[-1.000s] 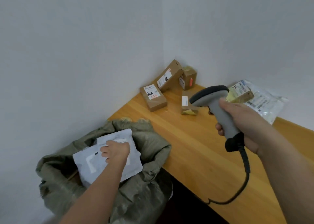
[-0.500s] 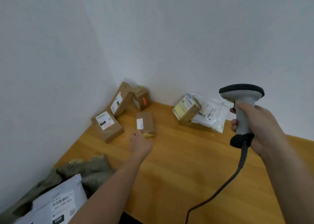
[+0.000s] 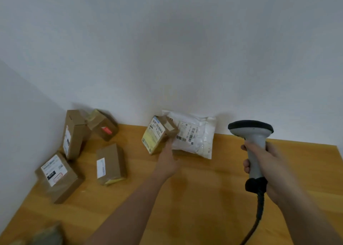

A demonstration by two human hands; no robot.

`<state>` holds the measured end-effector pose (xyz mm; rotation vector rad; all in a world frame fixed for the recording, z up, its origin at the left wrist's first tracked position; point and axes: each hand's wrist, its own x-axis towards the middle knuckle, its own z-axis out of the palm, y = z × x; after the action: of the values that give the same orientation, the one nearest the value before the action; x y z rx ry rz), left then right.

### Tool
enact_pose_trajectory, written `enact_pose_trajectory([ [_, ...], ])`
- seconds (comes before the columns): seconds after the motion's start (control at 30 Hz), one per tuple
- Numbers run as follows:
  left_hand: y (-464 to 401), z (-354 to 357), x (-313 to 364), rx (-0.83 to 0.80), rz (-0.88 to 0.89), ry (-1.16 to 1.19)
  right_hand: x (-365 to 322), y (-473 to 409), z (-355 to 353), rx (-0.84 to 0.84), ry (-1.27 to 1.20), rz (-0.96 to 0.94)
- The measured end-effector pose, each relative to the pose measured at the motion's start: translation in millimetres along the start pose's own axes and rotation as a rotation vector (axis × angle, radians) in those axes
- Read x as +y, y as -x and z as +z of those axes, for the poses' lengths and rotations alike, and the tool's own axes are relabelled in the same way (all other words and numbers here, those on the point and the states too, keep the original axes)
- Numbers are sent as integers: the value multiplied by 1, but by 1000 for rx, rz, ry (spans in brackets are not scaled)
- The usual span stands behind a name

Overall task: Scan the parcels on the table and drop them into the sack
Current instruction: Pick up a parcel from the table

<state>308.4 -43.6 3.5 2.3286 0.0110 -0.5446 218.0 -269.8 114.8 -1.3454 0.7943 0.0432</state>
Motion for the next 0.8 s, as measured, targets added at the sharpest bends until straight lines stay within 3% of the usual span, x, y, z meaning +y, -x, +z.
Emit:
enact_pose_trajectory([
  [0.13, -21, 5, -6, 218, -165, -26, 14, -27, -6, 10, -5, 43],
  [0.3, -51, 14, -5, 298, 88, -408, 27, -50, -5, -12, 7, 110],
  [0.47, -88, 5, 18, 226, 218, -703, 35, -61, -13, -11, 18, 131],
  [0.7, -81, 4, 5, 120, 88, -864, 41, -60, -17, 1, 19, 157],
  [0.8, -62, 6, -19, 41, 131, -942, 41, -56, -14, -7, 22, 160],
])
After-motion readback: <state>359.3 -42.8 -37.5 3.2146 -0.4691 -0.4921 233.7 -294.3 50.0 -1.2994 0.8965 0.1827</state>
